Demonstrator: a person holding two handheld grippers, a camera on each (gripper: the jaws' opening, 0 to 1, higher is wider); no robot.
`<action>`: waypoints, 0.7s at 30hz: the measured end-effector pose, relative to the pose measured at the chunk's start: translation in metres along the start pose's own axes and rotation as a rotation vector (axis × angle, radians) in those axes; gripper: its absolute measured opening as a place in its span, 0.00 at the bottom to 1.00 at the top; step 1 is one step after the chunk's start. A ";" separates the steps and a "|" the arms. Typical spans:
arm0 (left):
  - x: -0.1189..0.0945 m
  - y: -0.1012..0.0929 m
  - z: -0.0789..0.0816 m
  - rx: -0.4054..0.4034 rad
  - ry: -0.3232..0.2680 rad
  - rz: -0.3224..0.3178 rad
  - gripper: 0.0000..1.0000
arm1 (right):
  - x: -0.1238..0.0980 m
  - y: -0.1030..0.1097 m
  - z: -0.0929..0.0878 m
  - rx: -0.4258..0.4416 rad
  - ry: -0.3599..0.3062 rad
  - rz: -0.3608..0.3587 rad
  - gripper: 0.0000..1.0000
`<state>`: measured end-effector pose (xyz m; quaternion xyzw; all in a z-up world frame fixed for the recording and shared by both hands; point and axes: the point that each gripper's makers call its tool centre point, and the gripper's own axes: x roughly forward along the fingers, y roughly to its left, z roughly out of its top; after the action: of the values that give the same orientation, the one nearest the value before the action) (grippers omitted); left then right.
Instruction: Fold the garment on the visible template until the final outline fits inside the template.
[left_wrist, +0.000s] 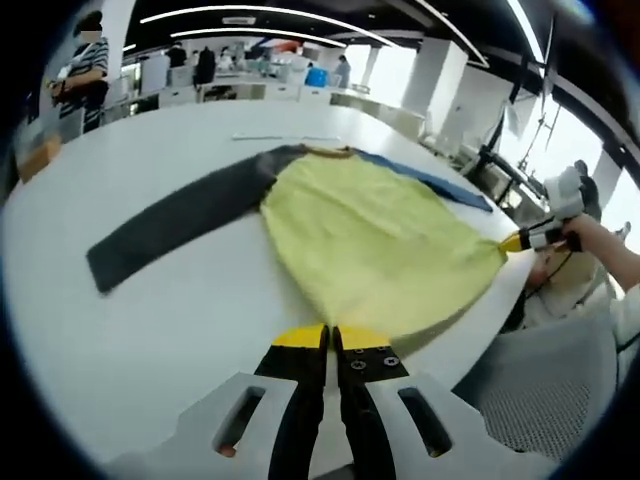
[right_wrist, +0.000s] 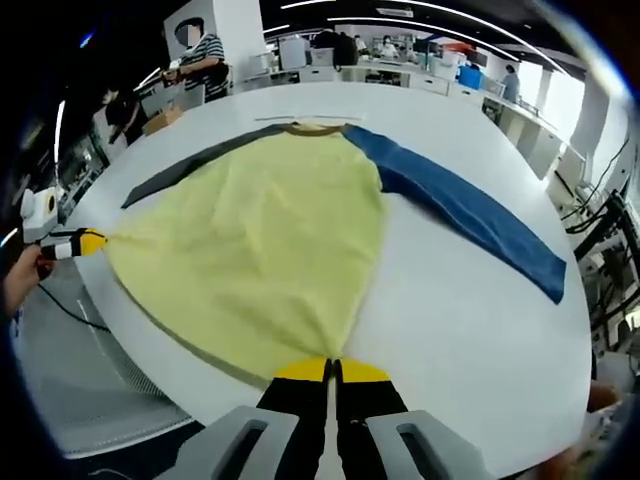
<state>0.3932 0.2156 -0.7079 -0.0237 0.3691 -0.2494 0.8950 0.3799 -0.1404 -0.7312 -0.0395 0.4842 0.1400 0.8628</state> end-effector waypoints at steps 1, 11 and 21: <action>0.000 -0.001 -0.002 -0.003 0.003 0.000 0.00 | 0.001 0.000 -0.002 0.001 0.009 0.000 0.00; 0.003 -0.002 -0.022 -0.019 0.051 0.019 0.00 | 0.009 -0.005 -0.016 0.008 0.049 -0.010 0.00; 0.007 -0.001 -0.038 0.023 0.104 0.053 0.00 | 0.010 -0.007 -0.022 0.000 0.071 -0.023 0.00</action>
<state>0.3712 0.2170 -0.7394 0.0091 0.4126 -0.2308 0.8812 0.3686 -0.1496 -0.7520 -0.0501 0.5138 0.1288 0.8467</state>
